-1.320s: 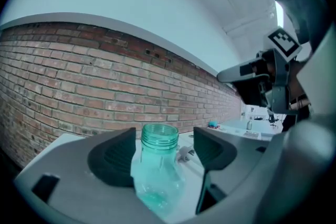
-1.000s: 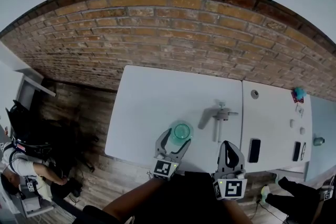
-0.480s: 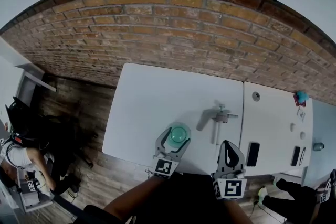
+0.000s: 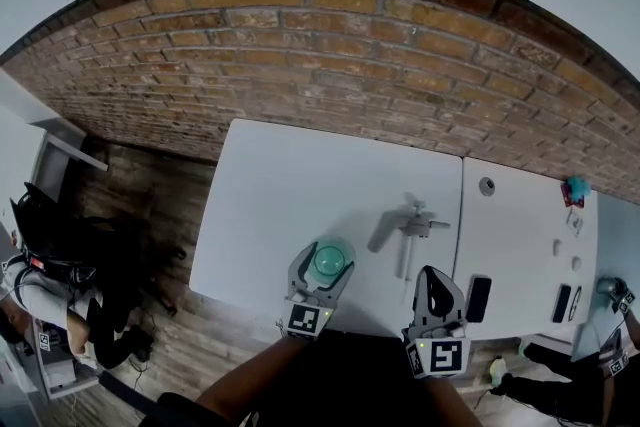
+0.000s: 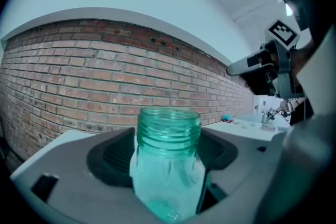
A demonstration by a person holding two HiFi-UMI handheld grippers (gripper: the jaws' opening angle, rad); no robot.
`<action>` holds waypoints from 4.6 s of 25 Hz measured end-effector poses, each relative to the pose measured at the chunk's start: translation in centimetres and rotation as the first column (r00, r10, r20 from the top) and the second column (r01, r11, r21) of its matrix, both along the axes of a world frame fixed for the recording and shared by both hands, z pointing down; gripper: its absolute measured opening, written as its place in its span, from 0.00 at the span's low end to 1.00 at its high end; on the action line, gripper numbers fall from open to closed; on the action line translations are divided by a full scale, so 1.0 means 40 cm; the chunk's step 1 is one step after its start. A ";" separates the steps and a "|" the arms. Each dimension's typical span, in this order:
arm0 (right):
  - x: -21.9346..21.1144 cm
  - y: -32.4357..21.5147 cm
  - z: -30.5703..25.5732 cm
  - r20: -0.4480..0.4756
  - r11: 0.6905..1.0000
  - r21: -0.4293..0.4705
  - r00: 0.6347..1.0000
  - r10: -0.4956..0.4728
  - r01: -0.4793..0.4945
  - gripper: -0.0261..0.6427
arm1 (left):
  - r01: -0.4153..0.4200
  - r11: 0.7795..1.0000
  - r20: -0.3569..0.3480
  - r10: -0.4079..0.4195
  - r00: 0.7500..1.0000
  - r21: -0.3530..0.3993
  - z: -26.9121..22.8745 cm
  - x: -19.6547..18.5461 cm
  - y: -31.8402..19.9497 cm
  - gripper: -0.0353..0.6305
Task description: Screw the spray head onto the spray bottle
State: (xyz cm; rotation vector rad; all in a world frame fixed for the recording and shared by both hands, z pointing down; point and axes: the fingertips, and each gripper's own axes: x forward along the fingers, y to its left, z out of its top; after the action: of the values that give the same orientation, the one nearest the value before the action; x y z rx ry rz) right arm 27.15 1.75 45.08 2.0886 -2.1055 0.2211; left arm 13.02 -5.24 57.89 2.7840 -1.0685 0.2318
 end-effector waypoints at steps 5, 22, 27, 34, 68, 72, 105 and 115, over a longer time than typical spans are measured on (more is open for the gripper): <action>0.022 -0.015 0.022 0.030 1.000 -0.012 0.999 -0.011 0.011 0.04 | 0.017 1.000 0.016 -0.017 1.000 0.002 0.013 0.005 -0.005 0.56; 0.135 -0.121 0.124 0.082 0.996 -0.090 0.996 0.020 -0.013 0.04 | 0.094 0.995 0.044 -0.095 0.995 0.013 0.008 0.022 -0.049 0.55; 0.154 -0.151 0.173 0.077 0.989 -0.146 0.997 0.016 -0.005 0.04 | 0.100 0.995 0.069 -0.102 0.992 0.028 0.012 0.030 -0.058 0.54; 0.203 -0.172 0.246 0.063 0.974 -0.221 0.995 0.073 -0.057 0.05 | 0.112 0.994 0.066 -0.112 0.992 0.008 0.011 0.039 -0.072 0.54; 0.281 -0.294 0.596 0.171 0.791 -0.609 0.964 0.201 -0.057 0.15 | 0.127 0.992 0.064 -0.126 0.990 -0.023 0.015 0.054 -0.091 0.54; 0.284 -0.297 0.629 0.184 0.760 -0.648 0.956 0.226 -0.055 0.16 | 0.128 0.991 0.065 -0.126 0.990 -0.030 0.017 0.052 -0.090 0.54; 0.338 -0.294 0.777 0.190 0.480 -0.877 0.897 0.400 -0.028 0.27 | 0.141 0.989 0.062 -0.139 0.988 -0.042 0.019 0.050 -0.100 0.54; 0.346 -0.274 0.807 0.210 0.407 -0.913 0.890 0.404 0.031 0.25 | 0.139 0.990 0.068 -0.137 0.988 -0.027 0.019 0.048 -0.101 0.54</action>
State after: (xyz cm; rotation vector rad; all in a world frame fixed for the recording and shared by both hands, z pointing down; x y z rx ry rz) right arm 40.99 -9.20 77.35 1.5769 -1.2588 1.5711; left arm 14.94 -9.28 58.66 2.6777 -1.2560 0.3225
